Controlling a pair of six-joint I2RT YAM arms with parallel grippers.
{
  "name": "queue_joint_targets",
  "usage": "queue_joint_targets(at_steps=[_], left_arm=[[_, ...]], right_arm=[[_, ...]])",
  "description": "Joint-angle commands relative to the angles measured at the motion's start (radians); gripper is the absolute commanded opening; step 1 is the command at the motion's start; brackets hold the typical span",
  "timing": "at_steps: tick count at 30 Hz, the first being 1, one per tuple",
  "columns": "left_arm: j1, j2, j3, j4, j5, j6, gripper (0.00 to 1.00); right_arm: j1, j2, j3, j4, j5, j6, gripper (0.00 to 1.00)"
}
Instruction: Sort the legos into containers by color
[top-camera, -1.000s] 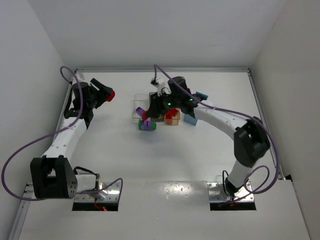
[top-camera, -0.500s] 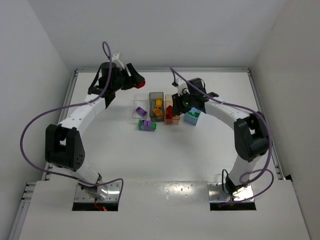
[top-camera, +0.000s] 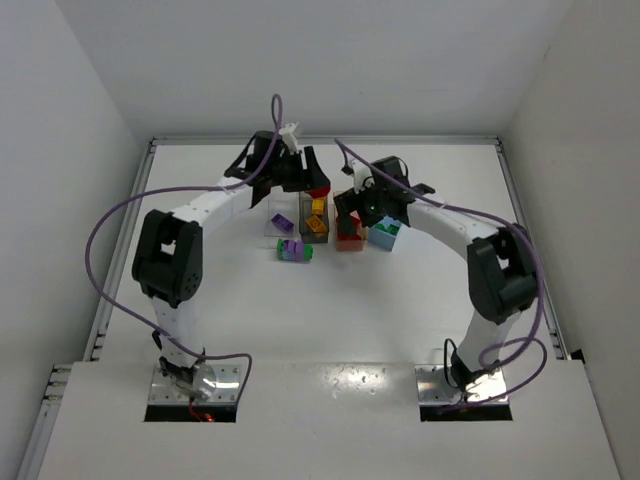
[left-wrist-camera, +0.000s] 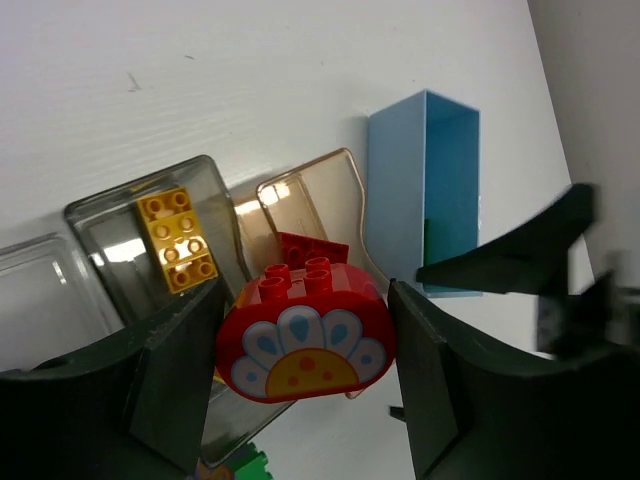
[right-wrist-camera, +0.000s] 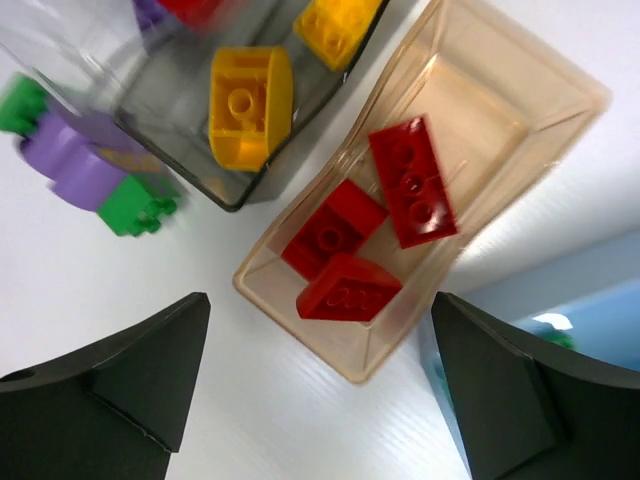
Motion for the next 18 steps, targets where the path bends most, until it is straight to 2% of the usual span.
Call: queue_joint_targets(at_steps=[1, 8, 10, 13, 16, 17, 18], left_arm=[[-0.036, 0.051, 0.089, 0.026, 0.042, 0.030, 0.12], [-0.101, 0.149, 0.192, -0.004, 0.053, 0.039, 0.16], [-0.131, 0.166, 0.219, -0.004, 0.053, 0.039, 0.20], [-0.142, 0.201, 0.239, -0.014, 0.041, 0.039, 0.27], [-0.142, 0.230, 0.252, -0.023, 0.030, 0.039, 0.39], [-0.142, 0.243, 0.252, -0.023, 0.019, 0.039, 0.46], [-0.142, 0.243, 0.261, -0.023, 0.010, 0.039, 0.49]], right_arm=[[0.003, -0.166, 0.008, 0.023, 0.057, -0.004, 0.94], [-0.051, -0.303, -0.056, -0.010, 0.114, -0.015, 0.94], [-0.071, -0.315, -0.067, -0.019, 0.114, -0.015, 0.94], [-0.098, -0.329, -0.076, -0.028, 0.114, -0.015, 0.94], [-0.121, -0.341, -0.076, -0.037, 0.105, -0.015, 0.94], [-0.121, -0.341, -0.076, -0.037, 0.105, -0.015, 0.94], [-0.134, -0.341, -0.076, -0.046, 0.105, -0.015, 0.94]])
